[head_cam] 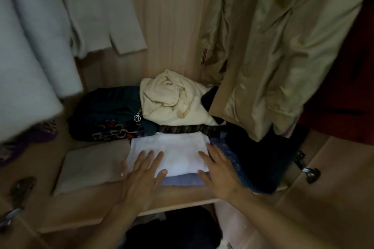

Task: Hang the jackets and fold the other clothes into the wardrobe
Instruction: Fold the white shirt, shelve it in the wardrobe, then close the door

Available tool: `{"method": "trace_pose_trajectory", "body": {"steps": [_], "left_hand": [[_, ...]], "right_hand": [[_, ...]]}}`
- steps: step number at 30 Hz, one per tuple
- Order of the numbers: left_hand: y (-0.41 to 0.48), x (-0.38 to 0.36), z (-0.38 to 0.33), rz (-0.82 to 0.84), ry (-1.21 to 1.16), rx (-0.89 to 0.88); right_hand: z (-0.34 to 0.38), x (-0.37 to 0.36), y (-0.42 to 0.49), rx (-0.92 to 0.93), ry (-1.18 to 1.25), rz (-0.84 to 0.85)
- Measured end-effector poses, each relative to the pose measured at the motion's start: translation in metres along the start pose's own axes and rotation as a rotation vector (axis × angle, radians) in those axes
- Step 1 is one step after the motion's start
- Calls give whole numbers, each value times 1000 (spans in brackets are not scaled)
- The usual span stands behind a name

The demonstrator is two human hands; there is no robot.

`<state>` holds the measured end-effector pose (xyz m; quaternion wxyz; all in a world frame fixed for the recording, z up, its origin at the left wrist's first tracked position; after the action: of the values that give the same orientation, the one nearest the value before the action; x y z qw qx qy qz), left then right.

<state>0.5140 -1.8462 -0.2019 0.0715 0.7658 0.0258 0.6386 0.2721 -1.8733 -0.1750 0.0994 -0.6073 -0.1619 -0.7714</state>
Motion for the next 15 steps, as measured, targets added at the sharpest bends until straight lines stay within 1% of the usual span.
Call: {"method": "trace_pose_trajectory", "body": {"steps": [2,4,8,11,13,15], "left_hand": [[-14,10,-7,4,-15,11],[-29,23,-15,-6,11,5],[-56,55,-31,-16,57,21],[-79,82,-48,-81,65,40],[-96,97,-66,-111,73,39],[-116,108,-91,-127,130,15]], "right_hand": [[2,9,-14,12,-98,-14],[6,18,-27,10,-141,-26],[17,42,-55,27,-102,-52],[20,64,-84,54,-58,-102],[17,81,-110,65,-25,-147],[10,96,-138,67,15,-186]]}}
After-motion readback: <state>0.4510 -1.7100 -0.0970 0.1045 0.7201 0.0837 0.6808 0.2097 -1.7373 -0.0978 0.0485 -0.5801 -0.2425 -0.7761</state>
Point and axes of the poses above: each hand's wrist, its own y-axis towards the middle knuckle, its own x-axis out of the back of the hand, z = x × y, the point moved 5 cm from there along y, towards the middle knuckle, and after that the axes turned 6 degrees about y, right-handed, at the moved point
